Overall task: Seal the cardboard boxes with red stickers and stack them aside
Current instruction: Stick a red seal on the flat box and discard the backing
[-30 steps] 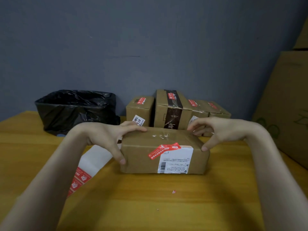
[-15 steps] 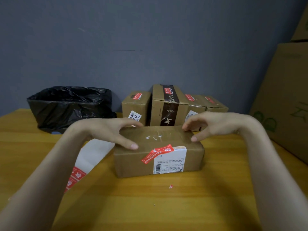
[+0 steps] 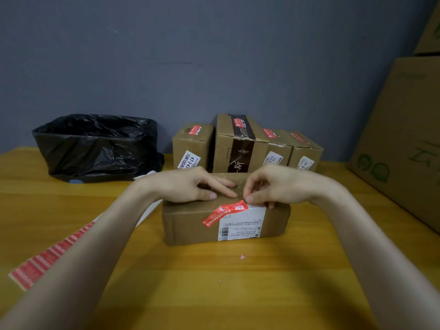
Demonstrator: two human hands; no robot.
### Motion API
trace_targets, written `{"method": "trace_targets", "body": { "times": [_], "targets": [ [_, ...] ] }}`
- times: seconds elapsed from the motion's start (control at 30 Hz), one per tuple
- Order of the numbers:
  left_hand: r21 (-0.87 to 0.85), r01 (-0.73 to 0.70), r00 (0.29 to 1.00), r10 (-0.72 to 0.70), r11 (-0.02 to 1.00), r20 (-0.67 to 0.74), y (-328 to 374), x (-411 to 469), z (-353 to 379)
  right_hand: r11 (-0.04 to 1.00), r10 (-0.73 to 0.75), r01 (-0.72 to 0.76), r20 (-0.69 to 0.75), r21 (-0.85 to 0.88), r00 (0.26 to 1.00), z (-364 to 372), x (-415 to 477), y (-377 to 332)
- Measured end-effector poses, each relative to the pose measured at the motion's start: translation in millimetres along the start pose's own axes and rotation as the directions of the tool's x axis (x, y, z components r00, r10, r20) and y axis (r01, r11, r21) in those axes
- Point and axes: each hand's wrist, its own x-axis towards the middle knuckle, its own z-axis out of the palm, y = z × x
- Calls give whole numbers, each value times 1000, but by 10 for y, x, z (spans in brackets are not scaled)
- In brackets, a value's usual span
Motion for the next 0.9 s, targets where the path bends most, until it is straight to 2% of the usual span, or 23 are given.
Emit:
{"method": "trace_targets", "body": {
  "times": [0.2,0.6,0.9],
  "targets": [
    [-12,8,1000,-8,1000,-9,-40,10,25,998,17,-23,-89,-63,996,138,57,-43],
    [-37,17,1000,-17,999,10,-46,11,12,999,9,-11,42,49,999,85,20,-84],
    [-30,17,1000,-17,999,4,-42,0,12,998,-10,6,64,67,998,58,-12,-60]
  ]
}}
